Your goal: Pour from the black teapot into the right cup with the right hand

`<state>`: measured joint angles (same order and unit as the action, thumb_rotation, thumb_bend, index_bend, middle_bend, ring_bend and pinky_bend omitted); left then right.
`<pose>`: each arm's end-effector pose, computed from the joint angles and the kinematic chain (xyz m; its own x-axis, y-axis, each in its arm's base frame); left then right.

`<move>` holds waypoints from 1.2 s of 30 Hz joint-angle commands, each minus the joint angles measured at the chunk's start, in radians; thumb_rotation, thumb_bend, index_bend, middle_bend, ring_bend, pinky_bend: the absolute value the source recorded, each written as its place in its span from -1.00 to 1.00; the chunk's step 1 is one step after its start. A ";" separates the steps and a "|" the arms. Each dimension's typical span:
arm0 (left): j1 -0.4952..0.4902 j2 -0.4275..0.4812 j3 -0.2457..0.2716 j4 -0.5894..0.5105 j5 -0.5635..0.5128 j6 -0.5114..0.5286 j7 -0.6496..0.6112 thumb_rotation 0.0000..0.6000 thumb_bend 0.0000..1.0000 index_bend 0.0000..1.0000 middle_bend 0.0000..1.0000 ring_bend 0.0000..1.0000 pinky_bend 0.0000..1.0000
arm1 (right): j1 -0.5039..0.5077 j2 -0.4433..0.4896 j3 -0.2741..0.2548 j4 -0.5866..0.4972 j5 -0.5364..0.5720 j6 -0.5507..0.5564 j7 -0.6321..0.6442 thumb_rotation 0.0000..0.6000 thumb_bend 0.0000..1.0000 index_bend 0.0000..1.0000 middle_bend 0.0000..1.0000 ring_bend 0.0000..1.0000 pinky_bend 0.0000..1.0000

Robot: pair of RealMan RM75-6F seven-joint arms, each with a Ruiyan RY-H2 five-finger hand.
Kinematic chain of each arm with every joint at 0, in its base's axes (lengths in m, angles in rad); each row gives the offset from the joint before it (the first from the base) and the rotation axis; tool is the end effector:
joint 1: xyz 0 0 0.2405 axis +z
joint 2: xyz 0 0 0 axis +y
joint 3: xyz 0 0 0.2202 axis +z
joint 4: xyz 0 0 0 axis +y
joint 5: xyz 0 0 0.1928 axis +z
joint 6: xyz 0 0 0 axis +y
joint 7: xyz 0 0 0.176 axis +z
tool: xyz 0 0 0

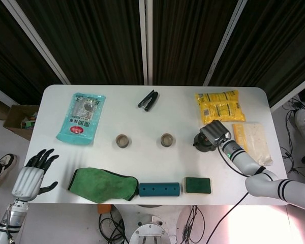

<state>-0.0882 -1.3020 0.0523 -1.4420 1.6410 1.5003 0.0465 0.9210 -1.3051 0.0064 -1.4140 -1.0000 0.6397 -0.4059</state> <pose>-0.2672 0.1884 0.0965 0.4406 0.0797 0.8942 0.8909 -0.1614 -0.4246 -0.1706 -0.3740 0.0175 0.7614 -0.3699 0.5324 -0.6478 -0.4685 0.6007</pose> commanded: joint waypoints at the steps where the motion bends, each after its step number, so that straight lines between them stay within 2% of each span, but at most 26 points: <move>1: -0.001 0.000 0.000 -0.001 0.000 -0.002 0.001 1.00 -0.74 -0.59 -0.81 -0.85 -0.56 | 0.003 -0.005 0.000 0.005 0.001 -0.008 0.004 0.93 -1.00 0.11 0.17 -0.06 -0.21; 11: -0.002 0.002 0.000 -0.001 -0.004 -0.007 0.001 1.00 -0.74 -0.59 -0.82 -0.85 -0.55 | 0.024 -0.009 -0.001 0.009 0.019 -0.043 0.013 0.93 -1.00 0.27 0.33 0.07 -0.15; 25: -0.002 -0.004 0.003 0.012 -0.008 -0.010 -0.012 1.00 -0.74 -0.59 -0.82 -0.85 -0.55 | 0.045 0.005 -0.012 -0.015 0.057 -0.065 0.017 0.93 -1.00 0.64 0.64 0.35 0.09; 36: -0.002 -0.006 0.004 0.020 -0.006 -0.009 -0.022 1.00 -0.74 -0.59 -0.82 -0.85 -0.55 | 0.051 0.008 -0.021 -0.024 0.049 -0.049 0.020 0.93 -1.00 0.66 0.65 0.35 0.09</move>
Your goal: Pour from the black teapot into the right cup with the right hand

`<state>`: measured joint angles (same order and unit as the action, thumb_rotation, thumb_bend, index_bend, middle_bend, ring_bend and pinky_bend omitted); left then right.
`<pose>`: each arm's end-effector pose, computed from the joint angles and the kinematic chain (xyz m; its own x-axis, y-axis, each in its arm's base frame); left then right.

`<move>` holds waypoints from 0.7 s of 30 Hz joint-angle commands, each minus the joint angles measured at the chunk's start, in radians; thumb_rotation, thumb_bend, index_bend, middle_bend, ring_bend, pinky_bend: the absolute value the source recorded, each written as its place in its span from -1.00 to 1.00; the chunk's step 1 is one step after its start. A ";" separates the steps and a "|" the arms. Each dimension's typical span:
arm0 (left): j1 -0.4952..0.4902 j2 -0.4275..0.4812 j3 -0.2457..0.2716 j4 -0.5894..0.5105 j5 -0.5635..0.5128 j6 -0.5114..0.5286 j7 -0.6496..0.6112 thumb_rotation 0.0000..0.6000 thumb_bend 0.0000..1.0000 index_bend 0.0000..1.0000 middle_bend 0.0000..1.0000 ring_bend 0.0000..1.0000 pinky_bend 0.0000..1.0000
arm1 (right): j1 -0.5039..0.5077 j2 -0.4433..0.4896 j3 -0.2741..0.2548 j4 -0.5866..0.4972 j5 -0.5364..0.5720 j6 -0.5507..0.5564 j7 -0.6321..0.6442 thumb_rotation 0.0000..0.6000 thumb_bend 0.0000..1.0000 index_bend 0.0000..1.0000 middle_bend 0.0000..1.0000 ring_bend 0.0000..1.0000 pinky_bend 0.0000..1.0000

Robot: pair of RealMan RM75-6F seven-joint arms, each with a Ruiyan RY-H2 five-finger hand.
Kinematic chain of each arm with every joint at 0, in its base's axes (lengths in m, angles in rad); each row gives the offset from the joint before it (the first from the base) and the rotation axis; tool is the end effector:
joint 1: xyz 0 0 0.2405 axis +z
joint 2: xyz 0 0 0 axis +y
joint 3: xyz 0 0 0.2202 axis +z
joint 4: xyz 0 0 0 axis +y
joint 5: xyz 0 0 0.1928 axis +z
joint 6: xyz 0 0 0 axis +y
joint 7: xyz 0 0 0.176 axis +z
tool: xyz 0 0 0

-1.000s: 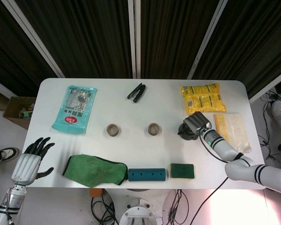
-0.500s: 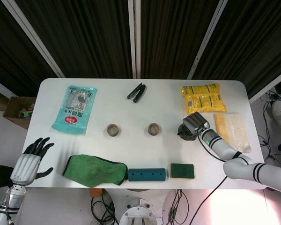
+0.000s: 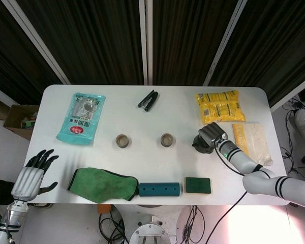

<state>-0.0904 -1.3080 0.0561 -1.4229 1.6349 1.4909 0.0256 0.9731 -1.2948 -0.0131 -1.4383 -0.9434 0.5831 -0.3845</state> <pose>-0.2715 0.1885 0.0944 0.4347 0.0940 0.8957 0.8949 -0.1571 -0.4178 -0.1634 -0.3718 0.0104 0.7401 -0.4294 0.5175 -0.6725 -0.4789 0.5643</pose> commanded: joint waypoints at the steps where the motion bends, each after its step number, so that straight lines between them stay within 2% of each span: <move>1: 0.001 0.001 0.000 0.001 -0.001 0.001 -0.002 1.00 -0.74 -0.59 -0.82 -0.85 -0.55 | -0.002 -0.002 -0.004 0.000 -0.014 0.011 -0.004 0.94 -1.00 0.64 0.64 0.34 0.07; 12: 0.000 -0.002 0.000 0.005 -0.001 -0.001 -0.006 1.00 -0.74 -0.59 -0.82 -0.85 -0.55 | 0.002 0.001 -0.017 -0.005 -0.018 0.007 -0.011 0.94 -1.00 0.64 0.63 0.33 0.03; 21: 0.000 0.000 0.001 0.002 -0.001 -0.001 -0.003 1.00 -0.74 -0.59 -0.82 -0.85 -0.55 | -0.010 -0.005 -0.037 -0.003 -0.063 0.040 -0.038 0.93 -1.00 0.62 0.60 0.28 -0.02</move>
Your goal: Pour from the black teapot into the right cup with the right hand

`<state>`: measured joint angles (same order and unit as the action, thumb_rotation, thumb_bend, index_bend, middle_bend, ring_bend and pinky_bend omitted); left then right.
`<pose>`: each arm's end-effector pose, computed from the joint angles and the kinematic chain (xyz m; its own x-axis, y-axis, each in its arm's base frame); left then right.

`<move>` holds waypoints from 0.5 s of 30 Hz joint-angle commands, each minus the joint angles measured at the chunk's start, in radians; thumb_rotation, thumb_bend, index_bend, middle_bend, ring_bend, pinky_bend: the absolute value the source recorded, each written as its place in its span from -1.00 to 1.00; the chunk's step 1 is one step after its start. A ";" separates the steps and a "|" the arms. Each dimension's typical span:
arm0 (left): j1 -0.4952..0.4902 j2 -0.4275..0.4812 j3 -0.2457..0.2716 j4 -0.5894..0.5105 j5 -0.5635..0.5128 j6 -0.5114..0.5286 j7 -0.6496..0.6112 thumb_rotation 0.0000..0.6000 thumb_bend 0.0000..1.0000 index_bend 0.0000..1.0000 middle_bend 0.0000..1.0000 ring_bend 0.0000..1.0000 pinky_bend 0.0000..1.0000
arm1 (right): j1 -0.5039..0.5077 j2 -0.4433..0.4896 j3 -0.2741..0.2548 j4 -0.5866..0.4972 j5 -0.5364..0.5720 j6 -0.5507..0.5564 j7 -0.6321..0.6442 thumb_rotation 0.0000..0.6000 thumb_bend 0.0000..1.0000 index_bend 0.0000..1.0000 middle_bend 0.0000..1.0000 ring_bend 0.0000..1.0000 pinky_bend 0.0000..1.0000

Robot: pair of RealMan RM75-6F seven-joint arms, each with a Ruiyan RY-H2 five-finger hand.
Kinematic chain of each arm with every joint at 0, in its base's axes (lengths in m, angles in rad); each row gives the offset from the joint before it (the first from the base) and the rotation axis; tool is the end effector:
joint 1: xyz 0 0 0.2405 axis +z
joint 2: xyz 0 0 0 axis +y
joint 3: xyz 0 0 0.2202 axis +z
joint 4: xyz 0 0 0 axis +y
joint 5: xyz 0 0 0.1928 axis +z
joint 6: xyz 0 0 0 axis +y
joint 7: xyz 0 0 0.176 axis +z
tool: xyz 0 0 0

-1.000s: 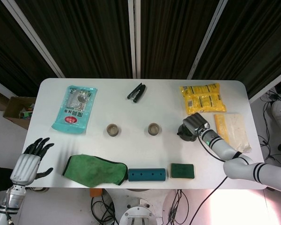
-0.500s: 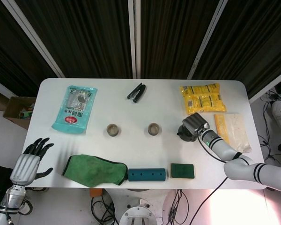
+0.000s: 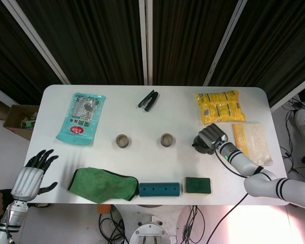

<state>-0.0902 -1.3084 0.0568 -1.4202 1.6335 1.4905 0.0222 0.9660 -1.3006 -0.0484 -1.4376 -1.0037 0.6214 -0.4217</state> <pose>-0.2723 0.1884 0.0944 0.4337 0.0955 0.8960 0.8956 -0.1554 -0.4169 -0.1669 -0.3656 0.0083 0.8004 -0.3728 0.4694 -0.5989 -0.5295 0.6008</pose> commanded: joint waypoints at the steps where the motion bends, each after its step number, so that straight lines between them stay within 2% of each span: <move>1: -0.001 0.000 0.000 -0.001 0.001 -0.002 0.001 1.00 -0.74 -0.59 -0.82 -0.85 -0.55 | -0.004 0.002 -0.002 -0.007 -0.006 0.003 0.001 0.93 -1.00 0.62 0.60 0.28 -0.02; 15: -0.001 0.002 0.001 -0.004 0.001 -0.002 0.003 1.00 -0.74 -0.58 -0.82 -0.85 -0.55 | -0.017 0.008 -0.008 -0.009 -0.012 -0.007 0.013 0.93 -1.00 0.64 0.61 0.31 -0.02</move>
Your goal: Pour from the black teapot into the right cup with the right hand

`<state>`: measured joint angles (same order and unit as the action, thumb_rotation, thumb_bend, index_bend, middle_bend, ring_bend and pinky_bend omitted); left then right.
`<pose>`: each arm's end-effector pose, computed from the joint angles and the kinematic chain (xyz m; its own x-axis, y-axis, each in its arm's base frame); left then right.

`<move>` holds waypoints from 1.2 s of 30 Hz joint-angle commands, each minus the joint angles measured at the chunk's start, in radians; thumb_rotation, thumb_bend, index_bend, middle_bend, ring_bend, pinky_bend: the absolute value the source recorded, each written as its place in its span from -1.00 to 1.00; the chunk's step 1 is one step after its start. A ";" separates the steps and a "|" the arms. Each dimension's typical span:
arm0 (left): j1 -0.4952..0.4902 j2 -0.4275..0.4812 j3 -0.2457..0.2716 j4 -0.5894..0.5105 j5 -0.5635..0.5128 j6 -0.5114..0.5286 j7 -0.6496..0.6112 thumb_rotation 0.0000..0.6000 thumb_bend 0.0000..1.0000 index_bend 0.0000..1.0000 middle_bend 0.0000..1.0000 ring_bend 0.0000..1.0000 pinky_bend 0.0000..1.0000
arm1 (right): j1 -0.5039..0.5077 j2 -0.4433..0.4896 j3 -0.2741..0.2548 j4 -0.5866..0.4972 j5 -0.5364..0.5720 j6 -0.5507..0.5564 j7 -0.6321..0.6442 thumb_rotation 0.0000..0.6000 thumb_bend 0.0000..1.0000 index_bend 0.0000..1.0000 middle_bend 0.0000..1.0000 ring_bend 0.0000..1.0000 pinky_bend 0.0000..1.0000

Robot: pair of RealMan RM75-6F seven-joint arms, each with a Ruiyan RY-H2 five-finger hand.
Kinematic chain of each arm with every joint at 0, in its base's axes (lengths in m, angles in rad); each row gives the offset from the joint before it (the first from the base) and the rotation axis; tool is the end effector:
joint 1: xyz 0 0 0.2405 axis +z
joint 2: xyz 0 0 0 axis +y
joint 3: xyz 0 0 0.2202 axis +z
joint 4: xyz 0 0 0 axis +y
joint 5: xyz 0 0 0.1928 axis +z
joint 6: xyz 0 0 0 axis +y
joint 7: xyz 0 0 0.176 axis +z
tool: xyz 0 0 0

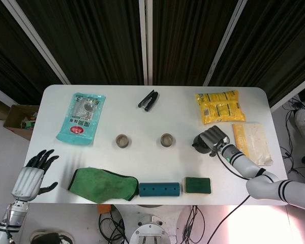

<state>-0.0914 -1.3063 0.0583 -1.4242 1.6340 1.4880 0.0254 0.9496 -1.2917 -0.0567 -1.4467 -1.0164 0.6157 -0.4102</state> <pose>-0.2718 0.1883 0.0941 0.4353 0.0986 0.8949 0.8948 -0.1574 -0.4179 -0.1743 -0.3599 0.0085 0.7954 -0.3925 0.4618 -0.6060 -0.5271 0.5957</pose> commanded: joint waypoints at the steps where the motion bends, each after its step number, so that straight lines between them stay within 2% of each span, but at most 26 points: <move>1: 0.000 0.000 0.000 0.001 0.001 0.002 -0.001 1.00 -0.74 -0.58 -0.82 -0.85 -0.55 | -0.001 -0.002 0.001 -0.001 0.001 -0.003 0.004 0.93 -1.00 0.64 0.62 0.32 -0.02; 23: 0.002 -0.004 0.001 0.010 0.000 0.003 -0.009 1.00 -0.74 -0.58 -0.82 -0.85 -0.55 | -0.014 0.049 0.018 -0.061 -0.017 0.001 0.048 0.92 -1.00 0.80 0.74 0.44 0.08; 36: 0.001 -0.006 0.002 0.016 -0.003 -0.003 -0.019 1.00 -0.74 -0.58 -0.82 -0.85 -0.55 | -0.002 0.077 0.017 -0.081 0.062 -0.063 0.092 0.93 -1.00 0.80 0.74 0.42 0.05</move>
<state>-0.0908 -1.3126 0.0601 -1.4077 1.6312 1.4849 0.0063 0.9465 -1.2163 -0.0395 -1.5273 -0.9636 0.5616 -0.3282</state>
